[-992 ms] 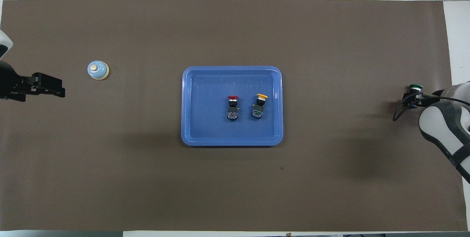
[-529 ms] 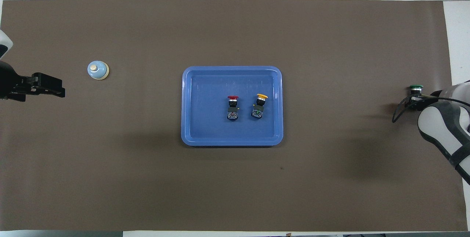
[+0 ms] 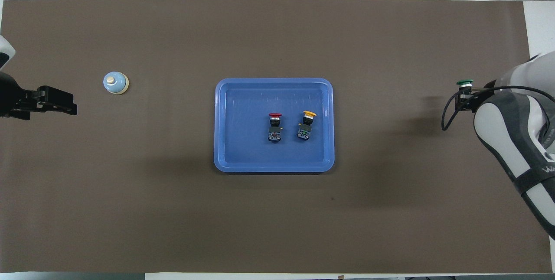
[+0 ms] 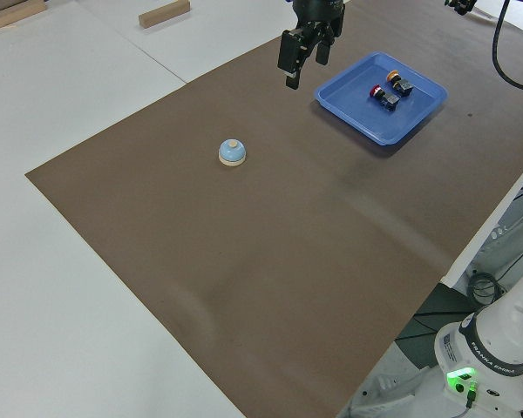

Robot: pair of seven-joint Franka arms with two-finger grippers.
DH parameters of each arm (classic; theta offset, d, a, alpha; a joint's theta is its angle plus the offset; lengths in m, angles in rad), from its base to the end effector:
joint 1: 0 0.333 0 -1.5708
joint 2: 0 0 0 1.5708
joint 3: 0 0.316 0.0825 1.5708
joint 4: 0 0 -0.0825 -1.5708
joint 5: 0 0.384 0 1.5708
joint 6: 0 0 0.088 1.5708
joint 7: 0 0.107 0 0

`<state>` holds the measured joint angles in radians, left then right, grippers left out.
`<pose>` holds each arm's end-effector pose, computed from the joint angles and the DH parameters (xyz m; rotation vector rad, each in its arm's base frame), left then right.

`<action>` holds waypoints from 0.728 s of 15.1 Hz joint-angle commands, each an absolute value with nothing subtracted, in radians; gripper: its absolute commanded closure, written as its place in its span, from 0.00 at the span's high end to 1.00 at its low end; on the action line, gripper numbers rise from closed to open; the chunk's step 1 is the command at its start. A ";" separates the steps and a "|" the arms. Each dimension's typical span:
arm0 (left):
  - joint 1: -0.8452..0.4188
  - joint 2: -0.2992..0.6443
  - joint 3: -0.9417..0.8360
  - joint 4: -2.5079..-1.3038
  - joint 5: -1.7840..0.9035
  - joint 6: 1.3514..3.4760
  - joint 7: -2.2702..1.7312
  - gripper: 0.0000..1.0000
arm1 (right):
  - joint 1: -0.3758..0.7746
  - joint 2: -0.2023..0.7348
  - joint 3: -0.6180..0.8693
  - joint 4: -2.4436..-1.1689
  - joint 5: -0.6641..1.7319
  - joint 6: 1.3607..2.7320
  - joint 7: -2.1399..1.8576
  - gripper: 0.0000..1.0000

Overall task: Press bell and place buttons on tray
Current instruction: 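Move the right gripper to the green button switch and grasp it, then carry the green button into the tray beside the red one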

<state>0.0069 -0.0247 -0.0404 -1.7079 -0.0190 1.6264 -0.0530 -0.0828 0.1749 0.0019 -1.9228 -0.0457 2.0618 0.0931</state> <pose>0.5469 -0.0205 0.5780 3.1247 0.0330 -0.0899 0.5916 -0.0504 0.3980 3.0924 -0.2351 -0.0553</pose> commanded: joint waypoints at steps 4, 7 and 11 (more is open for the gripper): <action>0.008 -0.040 -0.040 -1.712 -0.006 1.620 -0.061 1.00 | 0.243 0.216 0.006 -1.730 -0.026 1.893 0.356 0.00; 0.008 -0.040 -0.040 -1.712 -0.008 1.620 -0.063 1.00 | 0.388 0.219 0.006 -1.714 0.015 1.894 0.437 0.00; 0.008 -0.040 -0.040 -1.712 -0.006 1.620 -0.063 1.00 | 0.549 0.328 0.006 -1.593 0.035 1.884 0.648 0.00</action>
